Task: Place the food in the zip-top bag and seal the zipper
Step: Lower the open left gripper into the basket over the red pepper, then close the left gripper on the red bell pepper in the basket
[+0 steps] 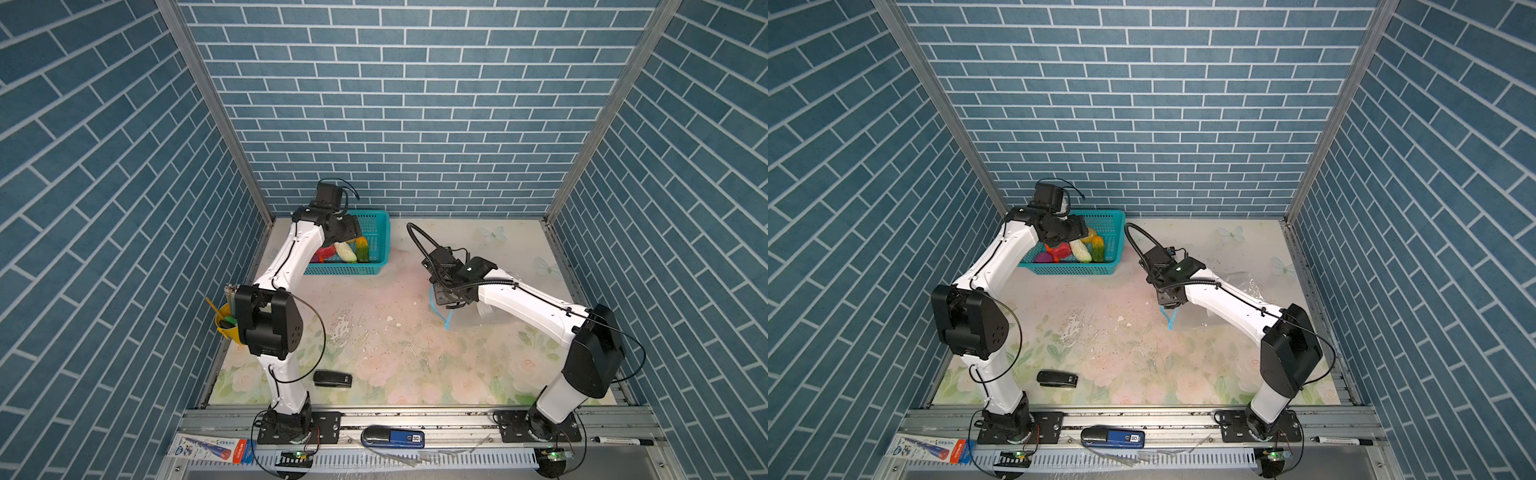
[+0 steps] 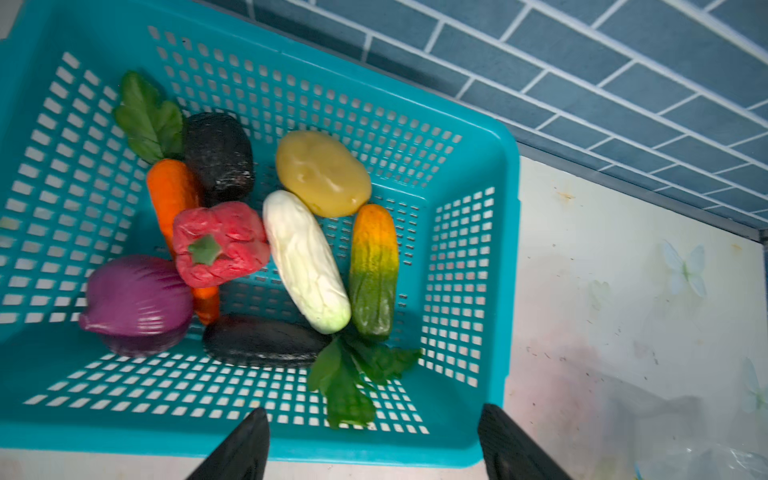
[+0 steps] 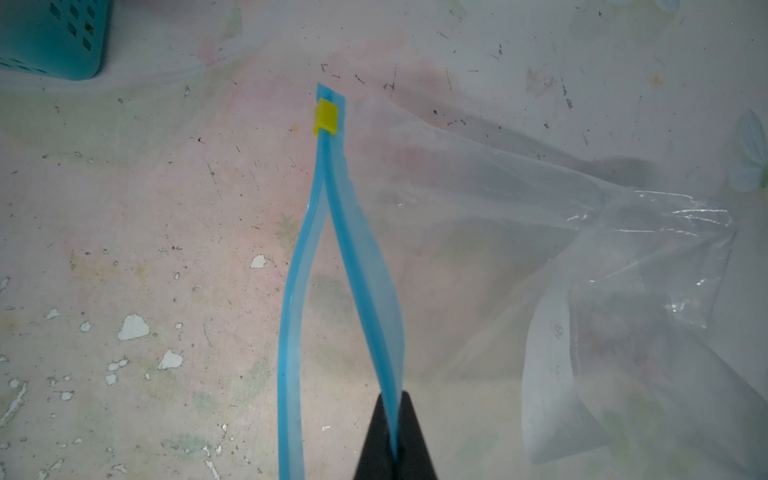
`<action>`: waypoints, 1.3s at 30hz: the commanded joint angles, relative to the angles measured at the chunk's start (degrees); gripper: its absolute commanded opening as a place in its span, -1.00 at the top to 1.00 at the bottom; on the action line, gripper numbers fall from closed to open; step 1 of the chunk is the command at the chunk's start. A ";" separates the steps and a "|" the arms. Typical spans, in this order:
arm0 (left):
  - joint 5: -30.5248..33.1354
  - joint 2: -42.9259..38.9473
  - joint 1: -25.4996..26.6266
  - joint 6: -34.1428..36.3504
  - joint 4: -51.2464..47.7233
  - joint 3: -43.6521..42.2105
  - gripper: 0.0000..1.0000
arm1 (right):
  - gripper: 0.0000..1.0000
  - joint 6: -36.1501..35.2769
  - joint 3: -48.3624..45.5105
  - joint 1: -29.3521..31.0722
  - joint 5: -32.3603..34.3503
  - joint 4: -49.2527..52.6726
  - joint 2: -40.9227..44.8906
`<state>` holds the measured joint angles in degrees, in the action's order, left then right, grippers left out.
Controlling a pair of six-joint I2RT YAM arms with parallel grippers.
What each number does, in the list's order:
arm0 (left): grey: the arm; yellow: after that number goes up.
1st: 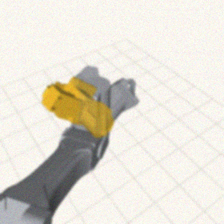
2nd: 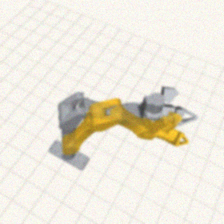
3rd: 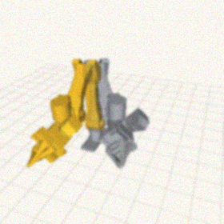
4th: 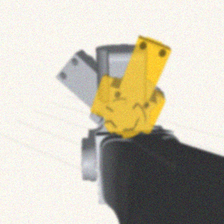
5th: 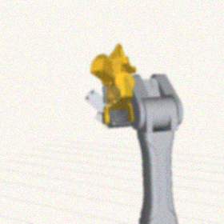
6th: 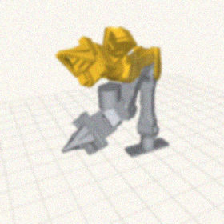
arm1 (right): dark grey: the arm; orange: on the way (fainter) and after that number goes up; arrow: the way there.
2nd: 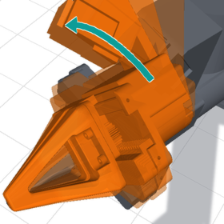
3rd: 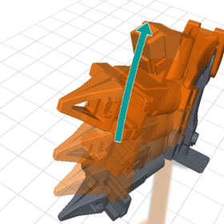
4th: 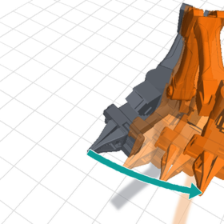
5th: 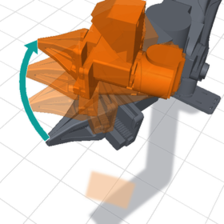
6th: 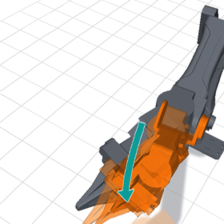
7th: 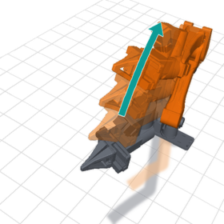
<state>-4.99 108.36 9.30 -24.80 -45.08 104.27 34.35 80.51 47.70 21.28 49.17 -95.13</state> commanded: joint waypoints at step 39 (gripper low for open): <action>-1.07 27.09 -10.54 5.20 -14.78 23.58 -0.72 | 1.00 -1.85 0.95 -0.14 -3.10 -2.36 -0.49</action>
<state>-5.63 134.34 -0.89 -19.62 -58.28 126.63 33.01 80.51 47.70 18.35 47.03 -95.18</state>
